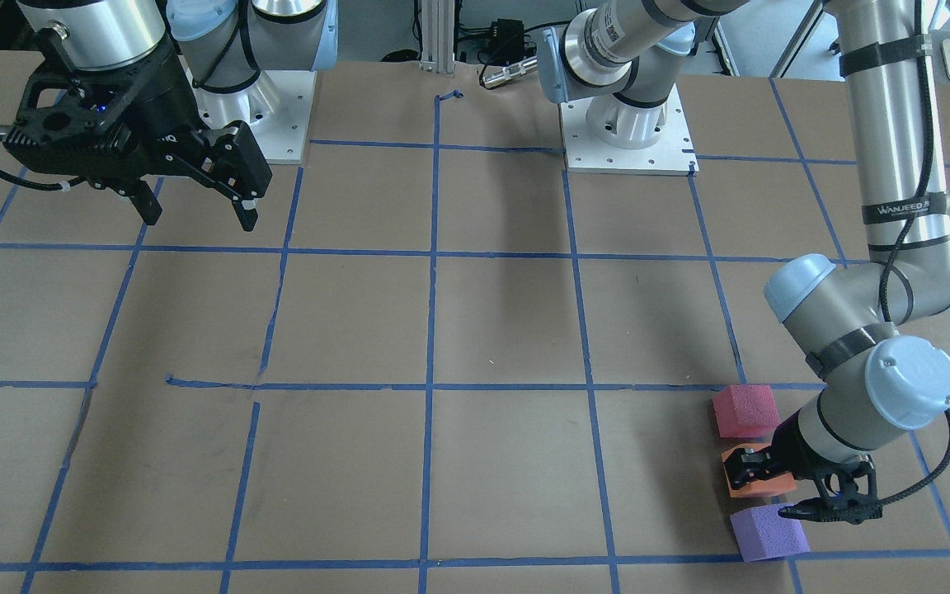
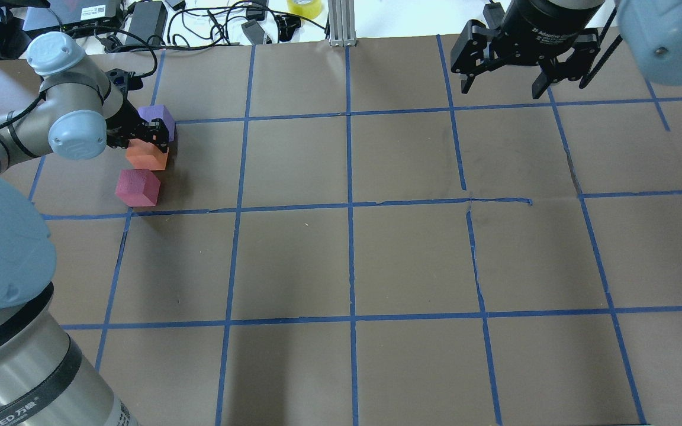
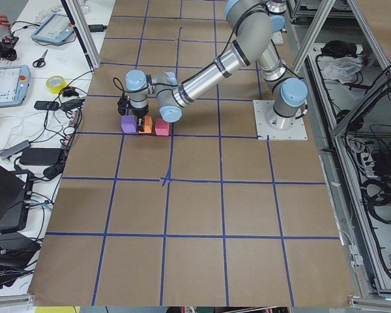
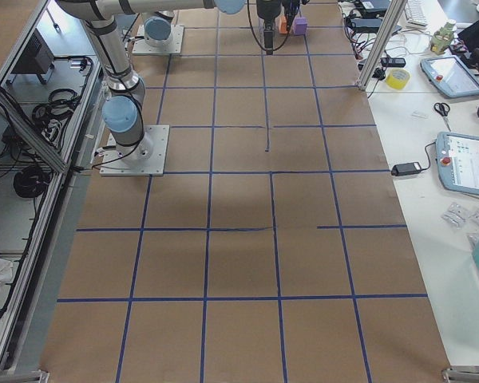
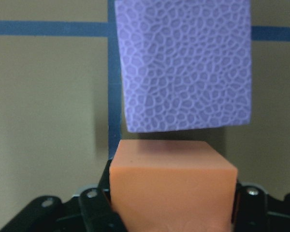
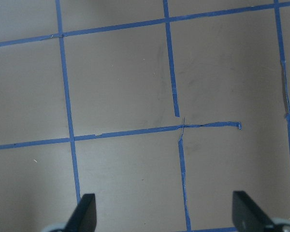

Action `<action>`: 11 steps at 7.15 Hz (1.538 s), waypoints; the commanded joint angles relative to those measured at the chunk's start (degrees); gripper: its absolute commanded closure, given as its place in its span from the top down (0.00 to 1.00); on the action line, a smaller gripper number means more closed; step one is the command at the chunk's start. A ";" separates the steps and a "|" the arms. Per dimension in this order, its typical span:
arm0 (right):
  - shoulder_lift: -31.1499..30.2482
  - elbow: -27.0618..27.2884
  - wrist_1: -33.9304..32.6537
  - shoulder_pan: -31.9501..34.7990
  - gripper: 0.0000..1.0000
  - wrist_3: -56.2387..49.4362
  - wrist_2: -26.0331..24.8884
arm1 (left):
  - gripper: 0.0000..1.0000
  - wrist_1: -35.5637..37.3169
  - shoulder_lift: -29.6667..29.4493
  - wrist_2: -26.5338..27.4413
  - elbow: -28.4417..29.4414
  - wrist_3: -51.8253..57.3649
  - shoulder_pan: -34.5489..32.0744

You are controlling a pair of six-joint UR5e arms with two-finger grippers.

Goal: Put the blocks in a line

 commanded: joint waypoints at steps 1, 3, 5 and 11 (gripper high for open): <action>0.00 0.00 0.06 0.00 1.00 0.00 0.00 | 1.00 -0.65 0.68 2.99 0.98 -1.06 0.06; 0.00 0.00 0.06 0.00 1.00 0.00 0.00 | 1.00 -6.50 3.39 3.28 2.47 -1.06 -0.02; 0.00 0.00 0.06 0.00 1.00 0.00 0.00 | 1.00 -20.02 7.69 3.19 6.77 -2.10 -1.51; 0.00 0.00 0.06 0.00 1.00 0.00 0.00 | 1.00 -35.10 23.68 5.03 6.61 -3.43 -15.92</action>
